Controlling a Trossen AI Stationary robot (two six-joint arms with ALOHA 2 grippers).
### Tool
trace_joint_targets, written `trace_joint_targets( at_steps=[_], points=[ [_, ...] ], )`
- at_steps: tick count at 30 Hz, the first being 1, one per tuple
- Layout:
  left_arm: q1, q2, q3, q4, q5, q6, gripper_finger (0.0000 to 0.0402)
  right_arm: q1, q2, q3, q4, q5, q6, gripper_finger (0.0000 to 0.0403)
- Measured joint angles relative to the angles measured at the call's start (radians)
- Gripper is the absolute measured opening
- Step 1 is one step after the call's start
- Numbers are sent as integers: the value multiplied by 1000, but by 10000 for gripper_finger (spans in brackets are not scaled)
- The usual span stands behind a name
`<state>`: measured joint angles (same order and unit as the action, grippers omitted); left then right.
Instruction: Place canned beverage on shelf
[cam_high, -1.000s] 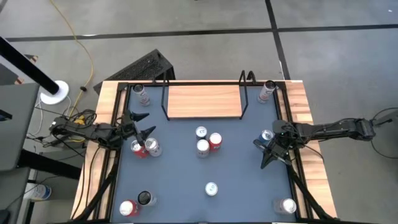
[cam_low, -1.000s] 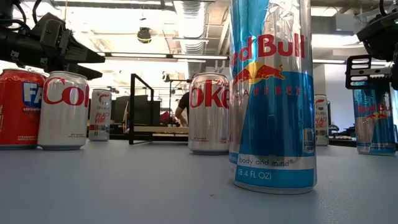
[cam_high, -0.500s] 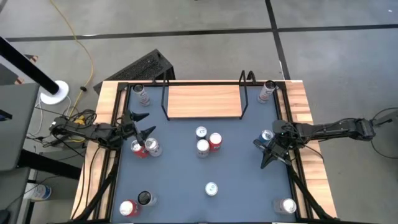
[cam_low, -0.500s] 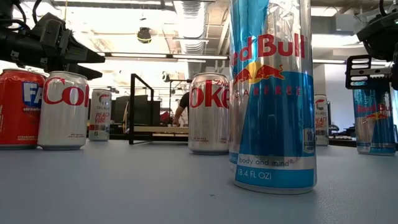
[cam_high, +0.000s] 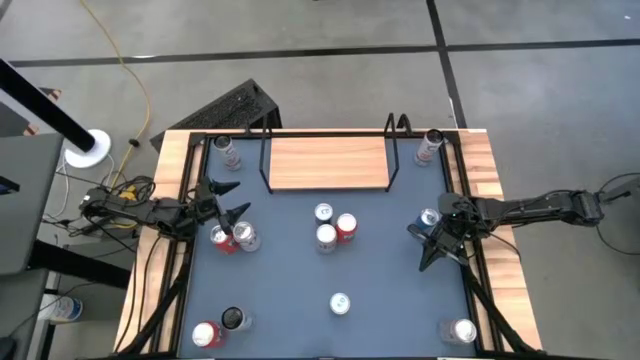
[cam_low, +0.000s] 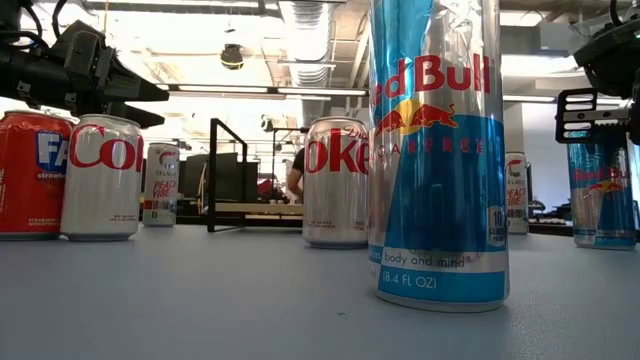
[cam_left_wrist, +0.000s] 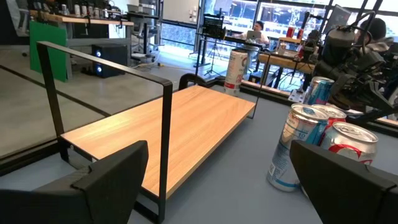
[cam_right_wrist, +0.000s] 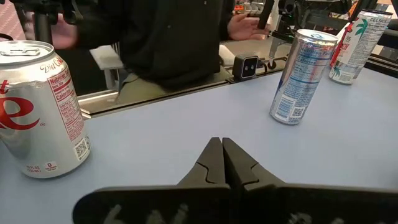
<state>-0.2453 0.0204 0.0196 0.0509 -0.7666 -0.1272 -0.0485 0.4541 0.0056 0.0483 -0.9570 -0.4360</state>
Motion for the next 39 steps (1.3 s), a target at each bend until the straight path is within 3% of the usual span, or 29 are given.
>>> trace_joint_targets(
  at_steps=[14,22,28,33,36,39],
  points=[
    [0,0,-1,5,0,0,382,0,0,0,3,14,0,0],
    [0,0,-1,6,0,0,382,0,0,1,128,268,-10,0],
    [0,0,-1,4,1,-102,382,-38,-3,31,240,326,-103,0],
    [0,0,-1,3,12,-109,382,-46,-3,35,475,476,180,0],
    [0,0,-1,7,44,-110,382,-46,-3,35,557,556,216,0],
    [0,0,-1,7,52,-110,382,-46,-3,36,614,563,214,0]
  ],
)
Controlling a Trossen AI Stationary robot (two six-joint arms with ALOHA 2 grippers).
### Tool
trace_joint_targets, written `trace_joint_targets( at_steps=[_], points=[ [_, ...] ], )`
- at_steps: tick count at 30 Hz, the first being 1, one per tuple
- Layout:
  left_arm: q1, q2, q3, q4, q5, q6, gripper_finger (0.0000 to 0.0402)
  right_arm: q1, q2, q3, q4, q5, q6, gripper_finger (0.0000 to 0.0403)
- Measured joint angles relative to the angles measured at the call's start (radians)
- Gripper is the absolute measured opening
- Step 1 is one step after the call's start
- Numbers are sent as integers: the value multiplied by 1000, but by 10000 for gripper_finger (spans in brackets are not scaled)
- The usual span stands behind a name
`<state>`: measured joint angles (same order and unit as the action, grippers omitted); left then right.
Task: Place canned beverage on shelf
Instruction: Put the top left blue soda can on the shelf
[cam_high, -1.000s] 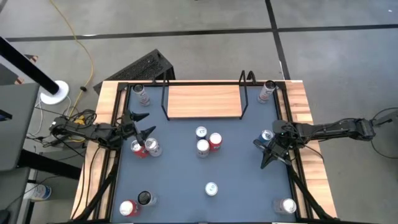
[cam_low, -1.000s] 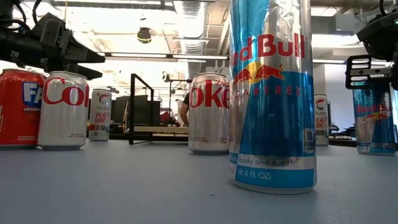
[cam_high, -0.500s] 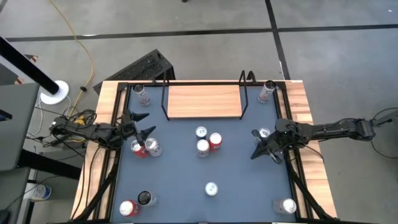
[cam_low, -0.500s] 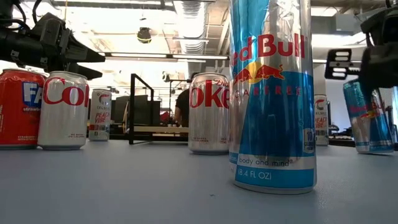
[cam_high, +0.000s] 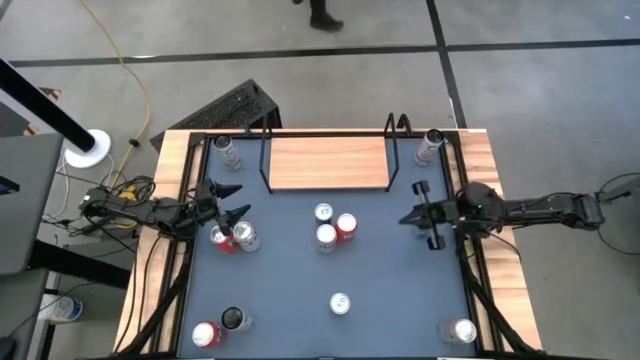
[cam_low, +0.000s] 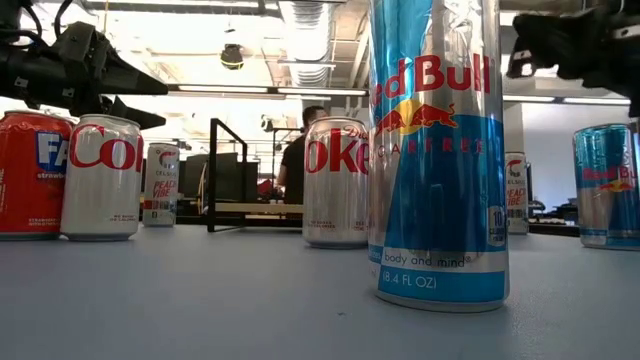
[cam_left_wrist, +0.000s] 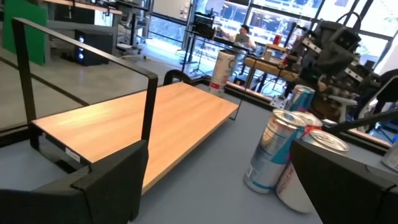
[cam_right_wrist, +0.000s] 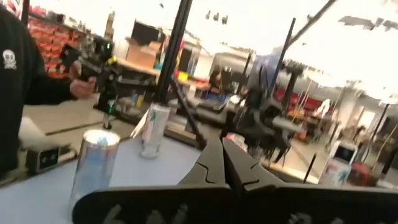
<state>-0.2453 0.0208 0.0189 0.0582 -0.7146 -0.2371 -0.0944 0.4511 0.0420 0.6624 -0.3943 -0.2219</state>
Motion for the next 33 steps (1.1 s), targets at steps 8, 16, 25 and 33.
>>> trace_joint_targets(
  at_steps=[8,16,25,33],
  points=[
    [0,0,0,0,0,6,382,31,0,1,108,-1,175,0],
    [0,0,0,14,-2,-67,382,42,0,2,185,2,223,0],
    [0,0,0,28,54,-99,382,35,6,17,155,137,296,0],
    [0,0,0,97,56,-66,382,-37,96,237,-286,269,278,0]
  ],
)
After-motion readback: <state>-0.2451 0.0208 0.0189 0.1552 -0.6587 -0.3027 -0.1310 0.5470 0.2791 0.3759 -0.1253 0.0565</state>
